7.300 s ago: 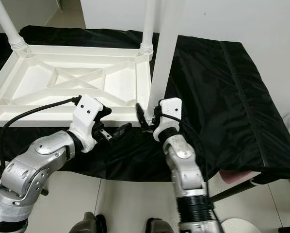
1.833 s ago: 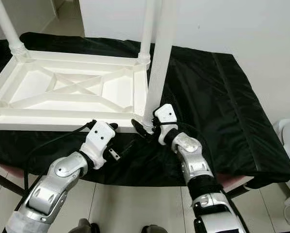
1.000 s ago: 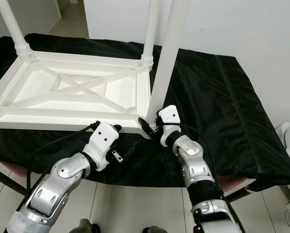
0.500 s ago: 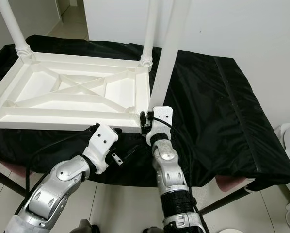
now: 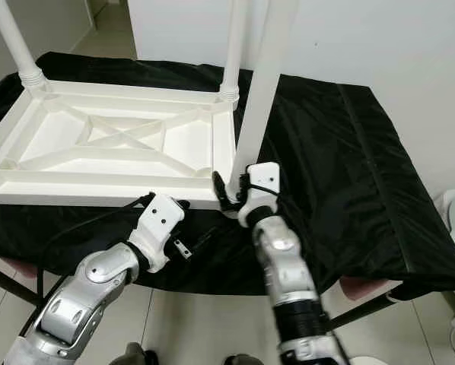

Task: Building children table

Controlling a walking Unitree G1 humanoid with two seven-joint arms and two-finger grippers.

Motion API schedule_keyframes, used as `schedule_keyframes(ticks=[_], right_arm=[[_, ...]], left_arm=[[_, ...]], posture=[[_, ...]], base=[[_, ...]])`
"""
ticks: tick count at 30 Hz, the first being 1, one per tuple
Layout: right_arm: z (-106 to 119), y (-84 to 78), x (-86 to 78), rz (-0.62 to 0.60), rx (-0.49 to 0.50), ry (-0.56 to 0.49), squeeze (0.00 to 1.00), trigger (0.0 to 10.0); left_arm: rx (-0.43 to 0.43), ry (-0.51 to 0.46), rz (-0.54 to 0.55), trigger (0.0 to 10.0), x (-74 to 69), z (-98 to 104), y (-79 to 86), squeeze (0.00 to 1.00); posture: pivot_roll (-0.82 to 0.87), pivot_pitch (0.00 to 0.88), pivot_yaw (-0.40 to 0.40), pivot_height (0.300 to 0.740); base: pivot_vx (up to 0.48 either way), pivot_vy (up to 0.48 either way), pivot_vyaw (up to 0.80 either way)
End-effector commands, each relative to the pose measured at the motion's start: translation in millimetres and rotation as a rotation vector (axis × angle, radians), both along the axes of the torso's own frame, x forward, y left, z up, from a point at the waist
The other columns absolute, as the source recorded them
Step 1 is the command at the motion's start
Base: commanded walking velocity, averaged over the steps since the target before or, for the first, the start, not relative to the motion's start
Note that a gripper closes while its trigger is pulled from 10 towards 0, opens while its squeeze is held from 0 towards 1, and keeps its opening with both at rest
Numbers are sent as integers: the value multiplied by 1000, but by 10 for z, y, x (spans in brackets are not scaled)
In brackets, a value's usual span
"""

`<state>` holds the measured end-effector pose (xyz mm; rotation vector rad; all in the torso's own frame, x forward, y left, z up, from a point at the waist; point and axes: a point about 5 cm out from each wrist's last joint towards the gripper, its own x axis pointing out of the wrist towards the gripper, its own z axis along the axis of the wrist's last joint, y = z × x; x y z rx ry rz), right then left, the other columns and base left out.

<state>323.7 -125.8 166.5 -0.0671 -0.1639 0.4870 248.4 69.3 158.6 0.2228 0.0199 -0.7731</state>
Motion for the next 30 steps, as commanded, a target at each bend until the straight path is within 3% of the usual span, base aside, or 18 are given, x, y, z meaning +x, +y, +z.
schedule_keyframes(ticks=[1,12,18,19,22,23,24,30], right_arm=[[-38,47,-9,64,-18,5,0,10000],[-99,70,116,314,-171,31,0,10000],[-204,74,115,338,-175,60,0,10000],[-233,72,115,339,-165,74,0,8235],[-266,63,118,343,-158,88,0,8235],[-299,46,115,340,-153,100,0,1451],[-328,26,112,332,-144,112,0,0],[-400,-33,108,302,-122,136,0,0]], left_arm=[[5,15,-35,10000,-25,-9,-30,0],[19,0,-2,10000,14,6,-24,0],[17,-11,5,10000,42,31,-22,0],[13,-11,4,10000,44,37,-22,0],[11,-10,0,10000,43,37,-22,0],[15,-12,-2,10000,43,34,-21,0],[19,-14,-4,10000,46,32,-21,0],[22,-17,-17,10000,54,39,-41,0]], posture=[[-94,98,-15,740],[-79,80,-25,740],[-68,57,-23,740],[-68,54,-22,740],[-68,54,-22,740],[-70,50,-16,740],[-75,49,-10,740],[-84,50,-3,740]], base=[[0,0,0],[0,0,0],[0,0,0],[0,0,0],[0,0,0],[0,0,0],[0,0,0],[0,0,0]])
